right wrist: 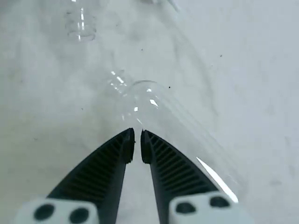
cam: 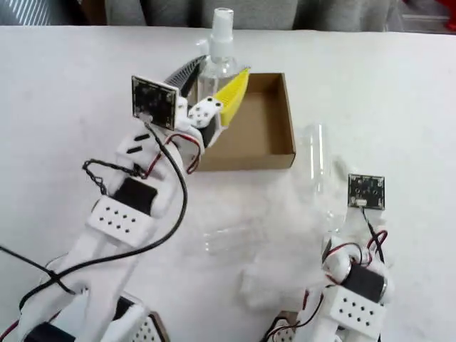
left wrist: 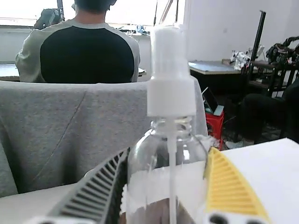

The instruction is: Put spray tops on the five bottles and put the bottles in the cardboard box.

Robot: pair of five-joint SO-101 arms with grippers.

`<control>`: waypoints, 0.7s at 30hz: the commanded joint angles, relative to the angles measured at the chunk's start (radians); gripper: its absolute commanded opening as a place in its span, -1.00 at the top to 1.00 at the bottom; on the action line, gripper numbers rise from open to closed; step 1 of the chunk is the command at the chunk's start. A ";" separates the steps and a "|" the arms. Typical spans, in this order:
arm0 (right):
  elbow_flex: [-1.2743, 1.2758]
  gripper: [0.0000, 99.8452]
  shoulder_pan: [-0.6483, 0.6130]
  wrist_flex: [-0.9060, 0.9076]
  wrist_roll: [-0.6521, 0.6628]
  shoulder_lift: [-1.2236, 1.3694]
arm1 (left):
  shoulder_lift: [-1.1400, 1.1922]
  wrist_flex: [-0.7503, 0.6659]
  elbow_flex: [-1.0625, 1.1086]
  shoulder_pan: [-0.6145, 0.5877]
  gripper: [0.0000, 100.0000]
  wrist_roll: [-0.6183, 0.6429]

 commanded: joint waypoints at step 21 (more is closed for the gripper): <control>0.164 0.96 0.010 0.051 0.032 -0.360 | 0.636 -0.810 0.052 -0.054 0.63 0.046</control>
